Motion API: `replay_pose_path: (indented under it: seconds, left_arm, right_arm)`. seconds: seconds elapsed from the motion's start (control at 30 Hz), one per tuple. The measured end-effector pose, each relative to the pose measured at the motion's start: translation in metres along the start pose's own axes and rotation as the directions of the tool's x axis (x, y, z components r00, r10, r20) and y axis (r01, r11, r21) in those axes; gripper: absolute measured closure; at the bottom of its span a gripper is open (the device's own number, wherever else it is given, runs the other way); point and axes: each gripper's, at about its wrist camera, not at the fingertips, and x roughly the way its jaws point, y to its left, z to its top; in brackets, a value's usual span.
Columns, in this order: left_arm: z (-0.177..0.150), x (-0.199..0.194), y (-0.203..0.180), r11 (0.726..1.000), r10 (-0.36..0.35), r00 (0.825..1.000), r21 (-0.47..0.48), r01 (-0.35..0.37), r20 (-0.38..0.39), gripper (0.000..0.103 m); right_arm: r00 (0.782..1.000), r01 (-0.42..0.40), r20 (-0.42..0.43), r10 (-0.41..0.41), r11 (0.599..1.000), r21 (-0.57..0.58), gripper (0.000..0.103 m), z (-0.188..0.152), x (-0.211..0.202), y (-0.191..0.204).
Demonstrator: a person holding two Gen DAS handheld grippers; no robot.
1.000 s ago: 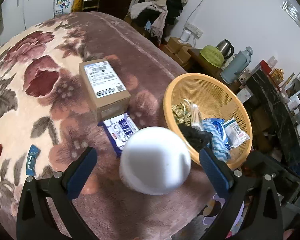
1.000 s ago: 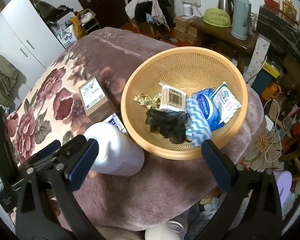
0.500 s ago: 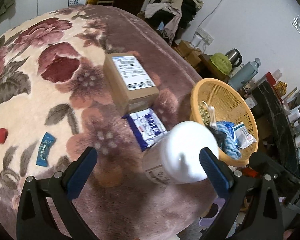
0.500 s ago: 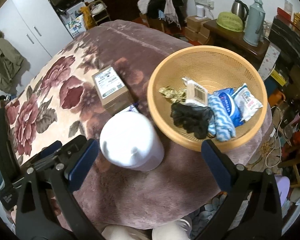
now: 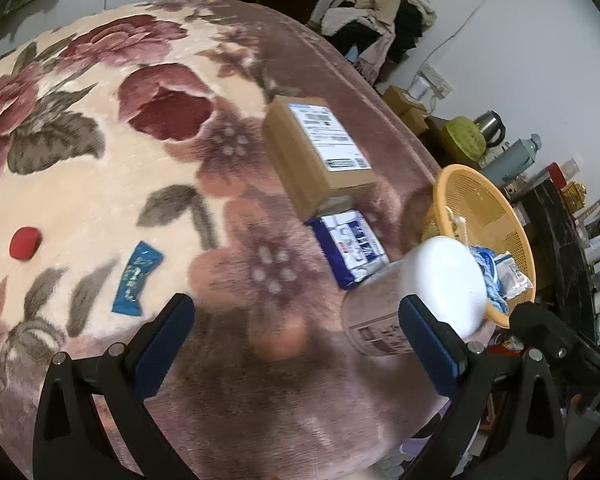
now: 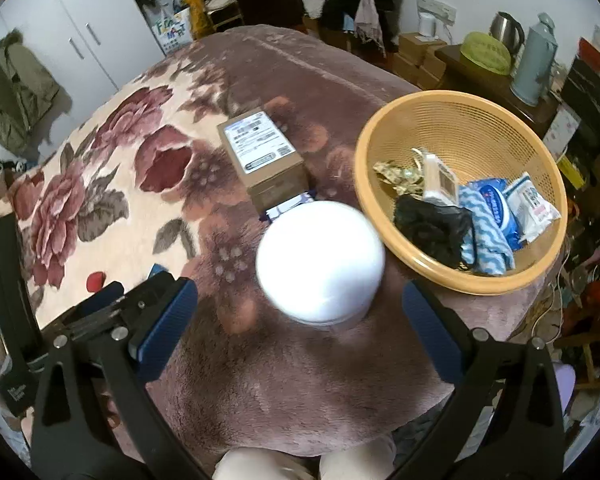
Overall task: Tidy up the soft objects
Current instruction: 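Move both tools back over the red sponge and blue packet on the blanket, then grasp the red sponge with the left tool while the right tool grasps the blue packet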
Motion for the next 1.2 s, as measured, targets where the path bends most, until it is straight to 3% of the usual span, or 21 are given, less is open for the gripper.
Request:
replay_pose_path:
  seconds: [0.77, 1.2]
  left_arm:
    - [-0.014, -0.003, 0.106, 0.99, 0.07, 0.997, -0.119, -0.072, -0.019, 0.001]
    - [-0.025, 0.007, 0.19, 0.96, 0.161, 0.985, -0.221, -0.171, -0.065, 0.001]
  right_arm:
    - [0.996, -0.048, -0.076, 0.04, 0.993, -0.109, 0.0, -0.018, 0.041, 0.079]
    - [0.984, -0.126, -0.15, 0.1, 0.977, -0.174, 0.0, -0.028, 0.081, 0.12]
